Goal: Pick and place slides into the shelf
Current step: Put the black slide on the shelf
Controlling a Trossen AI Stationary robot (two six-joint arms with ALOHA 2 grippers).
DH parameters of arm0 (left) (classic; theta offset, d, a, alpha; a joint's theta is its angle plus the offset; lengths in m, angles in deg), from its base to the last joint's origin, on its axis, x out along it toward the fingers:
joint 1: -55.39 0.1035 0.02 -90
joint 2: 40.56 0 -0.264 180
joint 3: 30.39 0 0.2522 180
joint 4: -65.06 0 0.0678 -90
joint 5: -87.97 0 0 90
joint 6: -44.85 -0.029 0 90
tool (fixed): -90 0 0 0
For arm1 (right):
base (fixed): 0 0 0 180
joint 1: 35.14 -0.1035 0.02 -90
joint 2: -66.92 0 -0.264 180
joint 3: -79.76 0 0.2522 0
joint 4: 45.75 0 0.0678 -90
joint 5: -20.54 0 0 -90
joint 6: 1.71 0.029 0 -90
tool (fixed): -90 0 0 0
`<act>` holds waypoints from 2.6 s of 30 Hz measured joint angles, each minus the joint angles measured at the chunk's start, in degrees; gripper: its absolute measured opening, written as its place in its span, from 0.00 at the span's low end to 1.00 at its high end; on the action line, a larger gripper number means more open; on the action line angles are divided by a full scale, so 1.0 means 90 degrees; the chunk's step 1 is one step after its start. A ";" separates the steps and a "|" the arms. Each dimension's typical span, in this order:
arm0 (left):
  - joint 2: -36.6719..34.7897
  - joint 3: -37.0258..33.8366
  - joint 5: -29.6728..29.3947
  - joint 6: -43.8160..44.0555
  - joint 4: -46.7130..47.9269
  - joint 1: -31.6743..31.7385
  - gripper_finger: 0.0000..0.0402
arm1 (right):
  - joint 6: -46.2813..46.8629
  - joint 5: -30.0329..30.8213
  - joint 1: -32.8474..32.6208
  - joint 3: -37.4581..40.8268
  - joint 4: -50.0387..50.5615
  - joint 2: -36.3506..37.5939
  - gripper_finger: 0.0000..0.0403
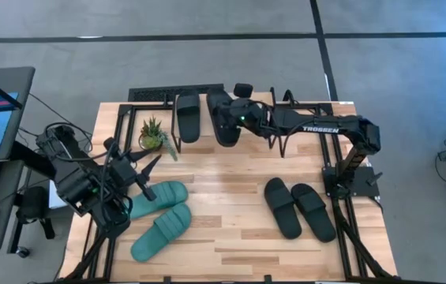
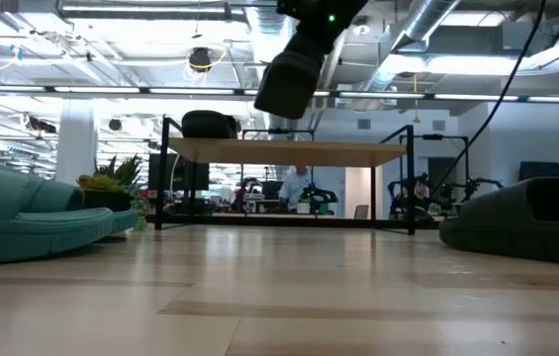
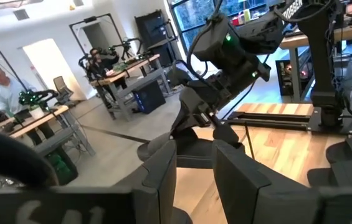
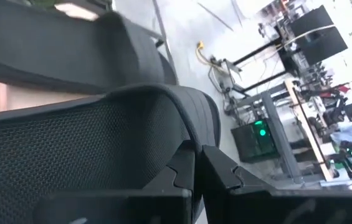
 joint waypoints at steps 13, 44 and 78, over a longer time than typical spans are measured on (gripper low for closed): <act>0.0000 -0.0002 -0.0002 0.0093 0.0002 0.0262 0.23 | 0.0056 -0.0200 0.0418 -0.0235 -0.0357 -0.0508 0.00; 0.0000 -0.0002 0.0033 0.0220 -0.0001 0.0306 0.23 | 0.0625 -0.0404 0.0698 -0.1594 0.0576 -0.1851 0.00; 0.0001 -0.0002 0.0058 0.0225 0.0000 0.0306 0.23 | 0.1126 -0.0486 0.0485 -0.1569 0.0352 -0.2023 0.00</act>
